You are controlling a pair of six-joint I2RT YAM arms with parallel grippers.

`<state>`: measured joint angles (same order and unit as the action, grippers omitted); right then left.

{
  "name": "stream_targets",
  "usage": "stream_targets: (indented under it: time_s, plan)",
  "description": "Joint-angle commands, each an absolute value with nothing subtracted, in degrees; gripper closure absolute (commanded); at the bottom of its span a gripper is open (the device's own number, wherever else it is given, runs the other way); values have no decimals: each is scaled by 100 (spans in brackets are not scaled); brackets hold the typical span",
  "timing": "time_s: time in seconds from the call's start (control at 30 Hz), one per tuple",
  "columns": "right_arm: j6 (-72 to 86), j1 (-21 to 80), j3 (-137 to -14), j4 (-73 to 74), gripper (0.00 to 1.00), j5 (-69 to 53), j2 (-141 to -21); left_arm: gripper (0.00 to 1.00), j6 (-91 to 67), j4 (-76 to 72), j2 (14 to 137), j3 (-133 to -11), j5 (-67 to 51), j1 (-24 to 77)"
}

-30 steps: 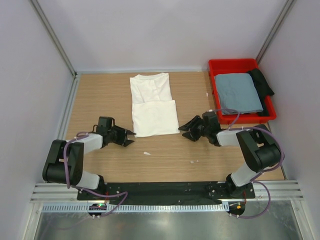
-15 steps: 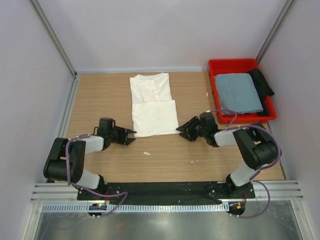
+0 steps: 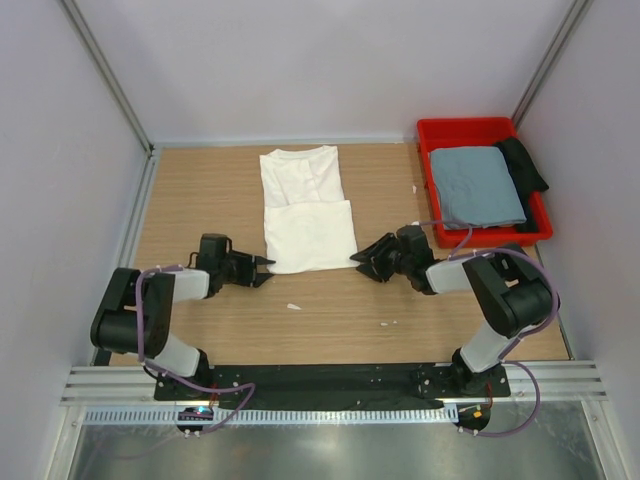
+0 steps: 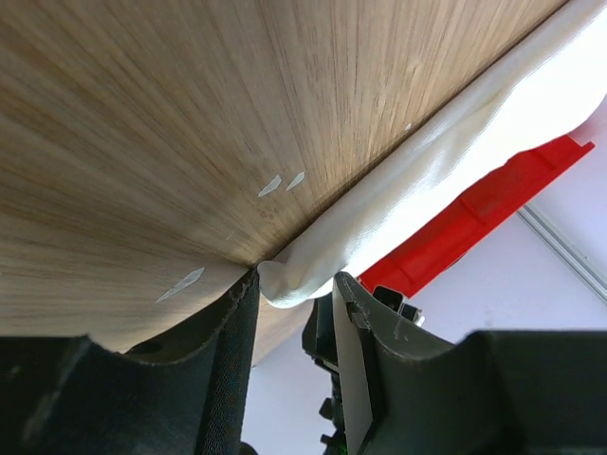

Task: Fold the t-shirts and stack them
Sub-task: Fold the tshirt

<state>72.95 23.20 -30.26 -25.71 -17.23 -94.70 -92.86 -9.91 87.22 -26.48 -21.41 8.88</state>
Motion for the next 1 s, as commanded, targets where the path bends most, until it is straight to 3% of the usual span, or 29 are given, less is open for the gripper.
stream_targets:
  time_s: [0.0, 0.2, 0.27, 0.33, 0.37, 0.43, 0.7, 0.97]
  plan:
    - [7347, 2364, -3015, -2628, 54, -1397, -9685, 60, -9158, -395, 9088, -2505, -1547, 905]
    - [7383, 2364, -3067, -2725, 55, -1362, -9984, 67, -9132, -483, 9263, -2479, -1512, 905]
    - [7357, 2364, -3163, -2733, 60, -1406, -10168, 76, -9106, -492, 9281, -2496, -1512, 896]
    - [7295, 2364, -3252, -2786, 77, -1502, -10300, 82, -9044, -466, 9273, -2496, -1494, 888]
    - [7251, 2364, -3330, -2777, 83, -1590, -10353, 92, -8957, -457, 9255, -2513, -1485, 879]
    - [7120, 2364, -3384, -2743, 97, -1713, -10432, 100, -8738, -178, 9264, -2636, -1547, 844]
    - [6241, 2399, -3340, -1891, 98, -2240, -9713, 100, -7507, 1071, 8878, -3129, -1661, 844]
    - [5722, 2522, -2867, -784, 99, -2663, -8361, 100, -6399, 2671, 7184, -3025, -1459, 975]
